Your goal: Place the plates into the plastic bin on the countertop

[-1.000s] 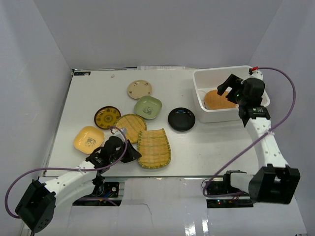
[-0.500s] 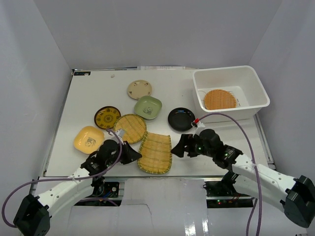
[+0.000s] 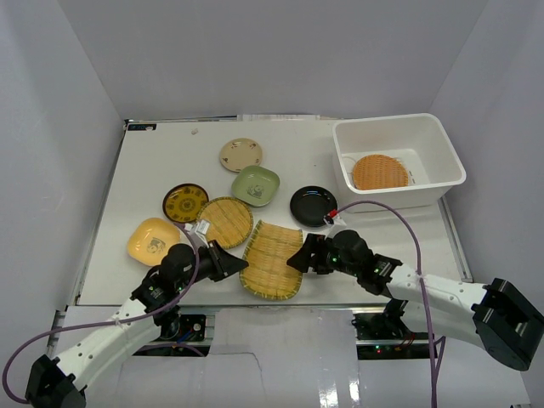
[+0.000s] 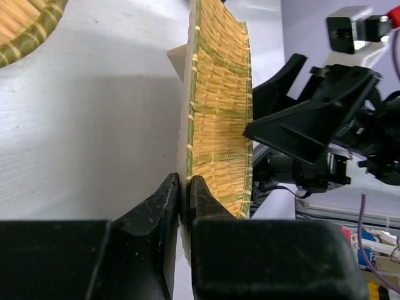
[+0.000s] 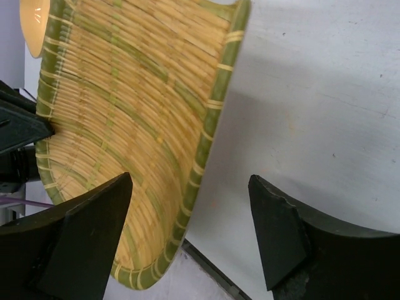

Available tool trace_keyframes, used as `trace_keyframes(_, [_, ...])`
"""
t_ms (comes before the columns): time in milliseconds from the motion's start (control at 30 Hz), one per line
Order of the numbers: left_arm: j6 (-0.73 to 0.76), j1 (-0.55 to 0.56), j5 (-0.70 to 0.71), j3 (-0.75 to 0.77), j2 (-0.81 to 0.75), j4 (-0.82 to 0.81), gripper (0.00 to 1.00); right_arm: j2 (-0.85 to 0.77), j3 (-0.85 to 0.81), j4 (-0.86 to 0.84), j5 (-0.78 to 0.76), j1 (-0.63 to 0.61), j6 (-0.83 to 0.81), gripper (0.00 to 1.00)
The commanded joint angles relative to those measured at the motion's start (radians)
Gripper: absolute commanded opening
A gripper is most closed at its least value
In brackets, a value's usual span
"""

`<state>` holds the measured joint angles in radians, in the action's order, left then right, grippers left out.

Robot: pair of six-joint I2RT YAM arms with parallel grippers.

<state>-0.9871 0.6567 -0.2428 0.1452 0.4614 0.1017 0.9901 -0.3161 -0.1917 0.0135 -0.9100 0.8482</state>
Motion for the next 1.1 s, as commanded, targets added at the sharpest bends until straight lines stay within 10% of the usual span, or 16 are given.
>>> trace_keyframes(0, [-0.053,0.003,-0.038,0.044,-0.036,-0.085,0.0,-0.002,0.029,-0.121,-0.035,-0.004,0.052,0.79])
trace_keyframes(67, [-0.062,0.003,-0.041,0.045,-0.04,-0.094,0.0,-0.001,0.029,-0.13,-0.037,-0.004,0.057,0.69])
trace_keyframes(200, [-0.033,0.003,-0.047,0.073,-0.007,-0.119,0.02,-0.033,-0.007,-0.141,-0.05,-0.004,0.058,0.08])
trace_keyframes(333, [0.062,0.003,0.017,0.178,0.06,-0.03,0.43,-0.1,-0.138,-0.021,-0.177,0.02,-0.001,0.08])
trace_keyframes(367, [0.086,0.003,0.039,0.197,0.078,0.007,0.74,-0.108,-0.179,0.013,-0.194,0.034,-0.049,0.08])
trace_keyframes(467, [0.137,0.003,0.154,0.238,0.086,0.064,0.95,-0.12,-0.351,0.105,-0.218,0.14,-0.106,0.08])
trace_keyframes(800, [0.128,0.001,0.517,0.234,0.121,0.202,0.98,0.097,-0.781,0.299,-0.073,0.803,-0.334,0.08])
trace_keyframes(1067, [0.074,0.001,0.681,0.188,0.157,0.184,0.98,0.275,-0.799,0.294,-0.053,1.034,-0.34,0.08])
